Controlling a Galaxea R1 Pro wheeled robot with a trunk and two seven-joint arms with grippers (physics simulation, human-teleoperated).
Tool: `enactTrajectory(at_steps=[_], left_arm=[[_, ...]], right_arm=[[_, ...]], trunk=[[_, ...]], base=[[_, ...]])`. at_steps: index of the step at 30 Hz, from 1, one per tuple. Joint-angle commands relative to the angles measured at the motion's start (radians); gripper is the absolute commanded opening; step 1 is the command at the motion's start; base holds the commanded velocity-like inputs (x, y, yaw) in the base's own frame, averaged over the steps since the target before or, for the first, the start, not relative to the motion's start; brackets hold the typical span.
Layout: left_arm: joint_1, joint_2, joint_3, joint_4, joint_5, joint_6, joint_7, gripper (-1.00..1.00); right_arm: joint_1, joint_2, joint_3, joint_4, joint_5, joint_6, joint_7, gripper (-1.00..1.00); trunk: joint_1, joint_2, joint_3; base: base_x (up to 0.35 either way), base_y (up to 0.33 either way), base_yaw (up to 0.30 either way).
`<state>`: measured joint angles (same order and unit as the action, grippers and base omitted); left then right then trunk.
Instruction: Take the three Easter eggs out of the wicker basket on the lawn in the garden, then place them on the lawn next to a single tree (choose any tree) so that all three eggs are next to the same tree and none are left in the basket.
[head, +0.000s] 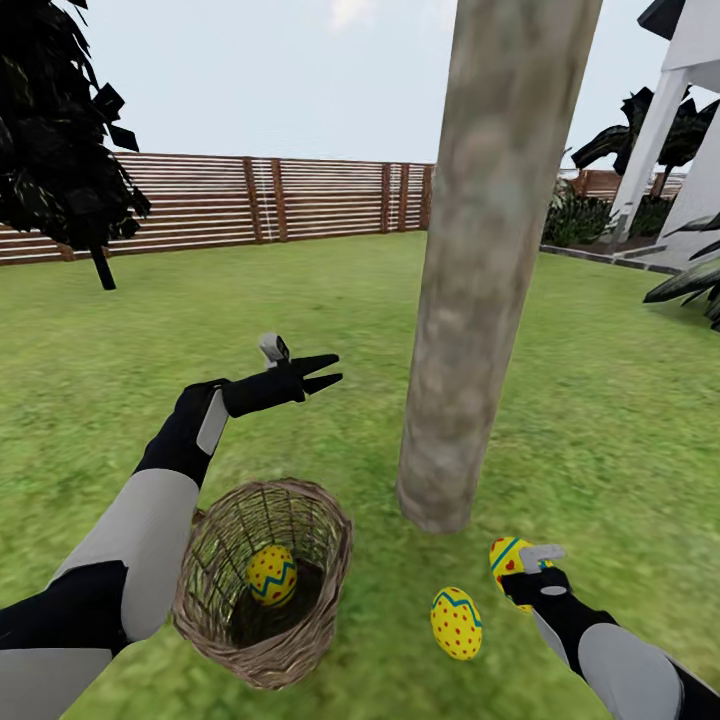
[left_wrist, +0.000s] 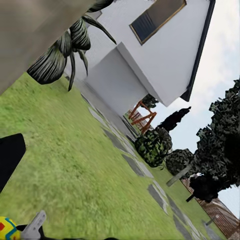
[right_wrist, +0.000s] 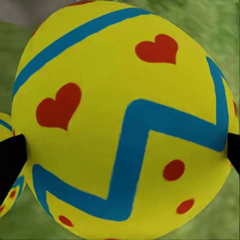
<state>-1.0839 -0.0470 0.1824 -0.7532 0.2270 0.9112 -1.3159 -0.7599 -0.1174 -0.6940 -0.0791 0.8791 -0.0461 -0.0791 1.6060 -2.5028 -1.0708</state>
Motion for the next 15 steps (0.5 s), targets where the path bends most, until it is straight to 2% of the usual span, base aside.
enactTrajectory(at_steps=[1, 15], left_arm=[[-0.001, -0.001, 0.003, 0.000, -0.002, 0.009, -0.003, 1.00], [-0.001, -0.001, 0.003, 0.000, -0.003, 0.009, -0.003, 1.00]], right_arm=[[-0.001, 0.000, -0.008, 0.002, 0.010, -0.010, -0.004, -1.00], [-0.001, -0.001, -0.007, 0.002, 0.011, -0.020, -0.004, -1.00]], trunk=[[0.001, -0.001, -0.005], [0.007, -0.004, -0.059]], base=[[0.211, 0.003, 0.000], [0.012, 0.000, 0.000]])
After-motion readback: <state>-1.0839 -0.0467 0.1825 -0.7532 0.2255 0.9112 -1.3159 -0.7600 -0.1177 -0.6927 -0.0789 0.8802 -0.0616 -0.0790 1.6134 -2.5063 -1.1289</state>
